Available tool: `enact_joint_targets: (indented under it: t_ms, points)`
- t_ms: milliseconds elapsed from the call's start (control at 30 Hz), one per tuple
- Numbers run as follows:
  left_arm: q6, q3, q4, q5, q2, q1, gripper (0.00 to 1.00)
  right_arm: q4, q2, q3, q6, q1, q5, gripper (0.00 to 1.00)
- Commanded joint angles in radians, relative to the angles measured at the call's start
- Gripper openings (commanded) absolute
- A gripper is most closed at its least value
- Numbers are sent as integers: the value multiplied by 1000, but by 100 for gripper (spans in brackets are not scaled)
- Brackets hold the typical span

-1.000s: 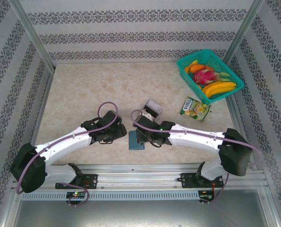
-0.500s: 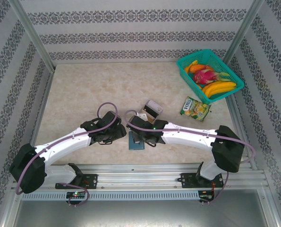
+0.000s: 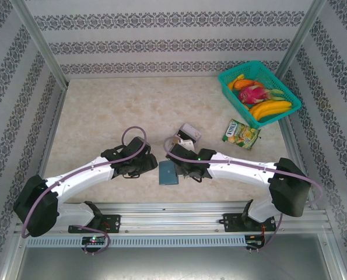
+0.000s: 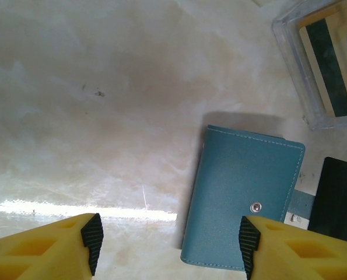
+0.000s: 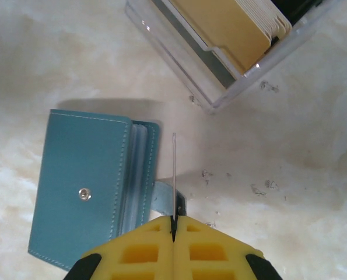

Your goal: Put the credit cards into the card holder

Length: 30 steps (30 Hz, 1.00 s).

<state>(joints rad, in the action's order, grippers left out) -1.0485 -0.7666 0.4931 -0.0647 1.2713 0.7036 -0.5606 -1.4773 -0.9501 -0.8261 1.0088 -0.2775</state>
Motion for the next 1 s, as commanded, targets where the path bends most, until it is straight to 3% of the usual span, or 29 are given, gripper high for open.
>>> enact_joint_targets:
  t_ms: [0, 300, 400, 967]
  points:
    - [47, -36, -45, -48, 35, -15, 67, 121, 31, 60, -36, -13, 68, 0]
    - [100, -109, -55, -142, 161, -13, 70, 319, 94, 185, -77, -43, 134, 0]
    - [100, -115, -75, -158, 184, -10, 70, 376, 110, 215, -77, -82, 208, 0]
    - [116, -143, -83, -185, 205, -6, 73, 640, 131, 310, -139, -120, 375, 0]
